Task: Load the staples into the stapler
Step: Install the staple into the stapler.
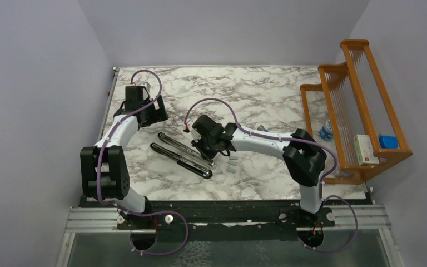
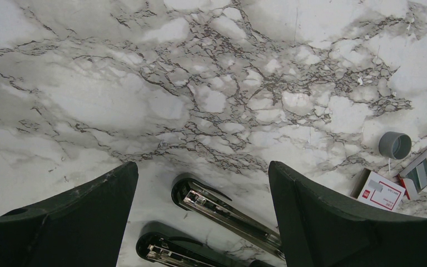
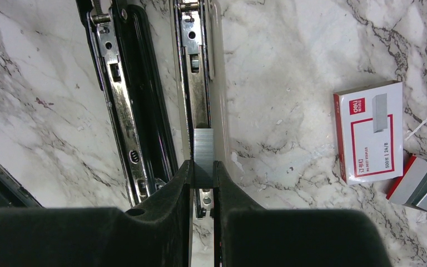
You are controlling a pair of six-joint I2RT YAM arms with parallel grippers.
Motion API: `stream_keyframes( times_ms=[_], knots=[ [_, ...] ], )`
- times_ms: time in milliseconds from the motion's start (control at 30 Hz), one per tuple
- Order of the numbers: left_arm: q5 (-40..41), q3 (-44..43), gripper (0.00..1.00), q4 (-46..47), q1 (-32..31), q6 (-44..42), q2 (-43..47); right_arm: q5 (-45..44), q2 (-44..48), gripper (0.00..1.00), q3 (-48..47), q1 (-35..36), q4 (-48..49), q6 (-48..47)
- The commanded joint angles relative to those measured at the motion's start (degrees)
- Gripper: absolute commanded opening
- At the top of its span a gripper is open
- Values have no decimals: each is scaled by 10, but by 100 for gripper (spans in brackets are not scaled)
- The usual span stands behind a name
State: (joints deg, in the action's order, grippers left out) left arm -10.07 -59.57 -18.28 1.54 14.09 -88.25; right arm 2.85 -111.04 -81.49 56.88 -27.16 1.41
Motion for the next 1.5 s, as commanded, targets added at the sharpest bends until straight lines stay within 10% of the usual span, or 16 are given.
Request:
stream_keyframes(
  times_ms=[0,1467],
  knots=[
    [-14,-10,90,7,5,-4,6,-2,-21,1,-18,-3,-33,-4],
    [-12,-10,90,8,6,-6,8,21,-52,1,-69,-3,-89,6]
  ],
)
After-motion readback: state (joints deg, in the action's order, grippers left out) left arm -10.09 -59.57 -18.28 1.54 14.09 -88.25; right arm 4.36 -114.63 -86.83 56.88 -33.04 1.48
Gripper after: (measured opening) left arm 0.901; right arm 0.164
